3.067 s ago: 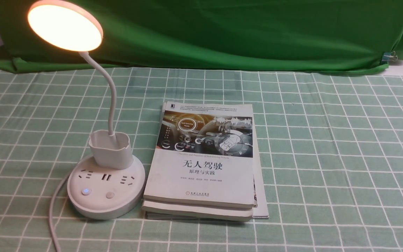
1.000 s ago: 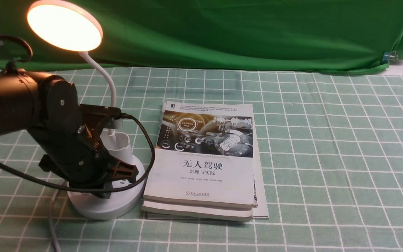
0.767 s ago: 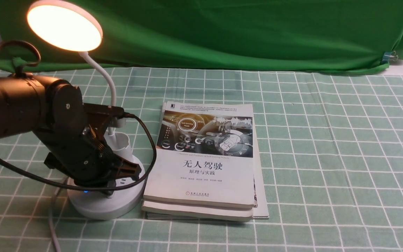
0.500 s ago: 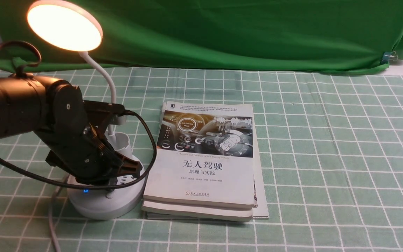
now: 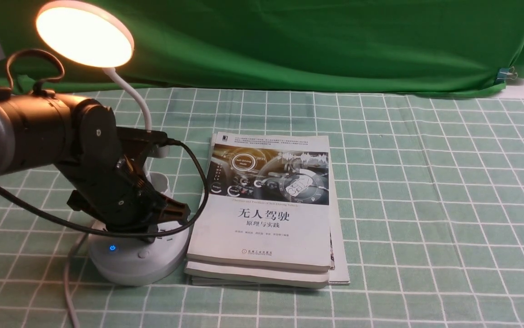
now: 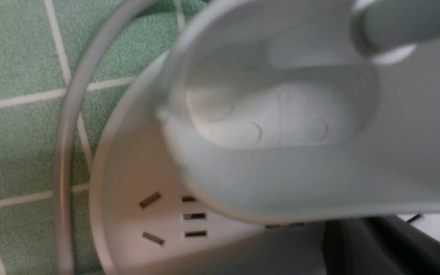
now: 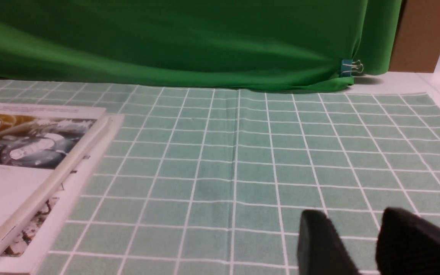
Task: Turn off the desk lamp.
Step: Use the left arm to press the button switch on the lamp holder
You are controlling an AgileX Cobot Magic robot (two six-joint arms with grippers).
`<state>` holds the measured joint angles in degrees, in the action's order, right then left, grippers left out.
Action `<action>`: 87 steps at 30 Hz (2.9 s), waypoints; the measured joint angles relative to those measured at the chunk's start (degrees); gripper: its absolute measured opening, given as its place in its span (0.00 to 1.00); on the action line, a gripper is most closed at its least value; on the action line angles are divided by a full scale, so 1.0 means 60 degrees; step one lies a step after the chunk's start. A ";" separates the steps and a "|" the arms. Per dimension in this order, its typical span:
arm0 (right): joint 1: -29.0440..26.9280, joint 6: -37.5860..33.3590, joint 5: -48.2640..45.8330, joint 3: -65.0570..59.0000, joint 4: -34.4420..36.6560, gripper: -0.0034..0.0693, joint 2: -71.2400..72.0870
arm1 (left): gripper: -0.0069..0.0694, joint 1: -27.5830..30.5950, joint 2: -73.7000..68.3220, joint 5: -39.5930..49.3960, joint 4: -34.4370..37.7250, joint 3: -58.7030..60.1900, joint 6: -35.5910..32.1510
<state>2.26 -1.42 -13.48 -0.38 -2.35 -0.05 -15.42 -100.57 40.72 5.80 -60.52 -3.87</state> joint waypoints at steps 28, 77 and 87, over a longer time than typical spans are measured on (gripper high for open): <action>0.0000 0.0000 0.0000 0.0000 0.0000 0.38 0.0000 | 0.09 -0.0007 0.0379 0.0640 0.0218 0.0213 0.0073; 0.0000 0.0000 0.0000 0.0000 0.0000 0.38 0.0000 | 0.09 -0.0007 0.1495 0.0709 0.0177 0.0252 0.0077; 0.0000 0.0000 0.0000 0.0000 0.0000 0.38 0.0000 | 0.09 -0.0007 0.0523 0.0695 0.0177 0.0252 0.0066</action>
<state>2.26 -1.42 -13.48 -0.38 -2.35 -0.05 -15.47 -97.43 44.89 6.86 -59.01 -3.47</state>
